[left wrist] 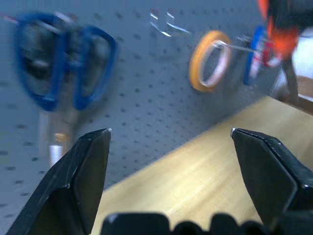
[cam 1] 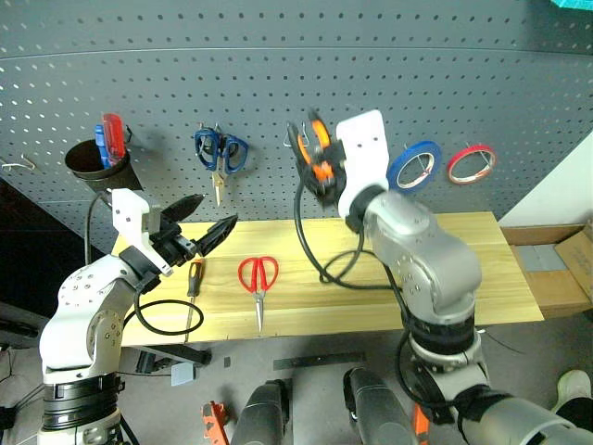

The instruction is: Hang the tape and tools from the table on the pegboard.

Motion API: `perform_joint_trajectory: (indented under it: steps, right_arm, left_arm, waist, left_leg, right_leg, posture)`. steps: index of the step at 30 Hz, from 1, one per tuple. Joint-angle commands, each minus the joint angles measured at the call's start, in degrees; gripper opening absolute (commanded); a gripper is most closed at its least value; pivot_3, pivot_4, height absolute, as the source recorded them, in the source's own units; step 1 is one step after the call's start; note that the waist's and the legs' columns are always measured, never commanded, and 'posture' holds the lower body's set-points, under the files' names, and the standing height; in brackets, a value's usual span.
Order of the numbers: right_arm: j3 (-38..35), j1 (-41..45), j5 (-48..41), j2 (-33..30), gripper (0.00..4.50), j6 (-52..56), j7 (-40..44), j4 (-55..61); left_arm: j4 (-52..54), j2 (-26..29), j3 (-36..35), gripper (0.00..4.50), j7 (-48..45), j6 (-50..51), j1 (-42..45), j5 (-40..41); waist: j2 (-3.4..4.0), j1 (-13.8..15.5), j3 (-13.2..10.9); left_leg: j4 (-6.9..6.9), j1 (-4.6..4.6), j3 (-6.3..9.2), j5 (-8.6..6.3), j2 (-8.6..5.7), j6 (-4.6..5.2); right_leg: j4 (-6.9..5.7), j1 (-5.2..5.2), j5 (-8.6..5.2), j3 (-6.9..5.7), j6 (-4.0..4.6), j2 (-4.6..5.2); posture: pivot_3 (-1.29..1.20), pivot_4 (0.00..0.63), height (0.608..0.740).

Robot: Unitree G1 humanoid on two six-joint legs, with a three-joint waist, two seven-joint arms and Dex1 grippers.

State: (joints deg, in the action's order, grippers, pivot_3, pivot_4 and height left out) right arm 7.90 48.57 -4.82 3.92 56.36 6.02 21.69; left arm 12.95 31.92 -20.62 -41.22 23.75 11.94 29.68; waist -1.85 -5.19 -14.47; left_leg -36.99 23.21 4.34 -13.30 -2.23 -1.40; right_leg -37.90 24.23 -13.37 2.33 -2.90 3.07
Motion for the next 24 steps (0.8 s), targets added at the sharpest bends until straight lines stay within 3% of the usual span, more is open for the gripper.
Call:
perform_joint_trajectory:
  steps: [1,11,24]
  right_arm:
    - [-2.8,7.9,-1.4,2.9,2.64,-9.7,-0.3,-7.9]
    - [-5.6,21.7,0.5,4.9,2.64,-34.7,-1.9,-36.3]
    - [-5.6,21.5,4.6,1.7,2.64,-55.0,-3.0,-56.5]
  left_arm:
    - [3.1,0.4,-1.2,4.22,1.2,-0.3,0.6,2.0]
    - [3.5,0.0,2.7,4.22,1.7,0.6,3.8,3.2]
    - [1.5,-0.9,6.6,4.22,1.4,-0.1,7.9,3.3]
  waist:
    - [0.00,0.1,0.0]
    - [-0.08,0.4,0.1]
    - [-0.12,0.4,0.1]
  left_leg:
    - [0.03,0.01,-0.01,0.01,0.01,-0.02]
    - [0.07,0.05,-0.06,0.02,-0.03,-0.03]
    - [0.05,0.09,-0.07,0.04,-0.01,-0.05]
  right_leg:
    - [0.00,0.03,0.02,0.01,0.03,0.00]
    - [0.02,0.10,0.04,0.01,0.07,-0.02]
    - [-0.07,0.14,0.04,0.02,0.07,-0.05]
  posture:
    - [-0.07,0.175,0.740]
    - [-0.04,0.166,0.740]
    - [-0.03,0.171,0.740]
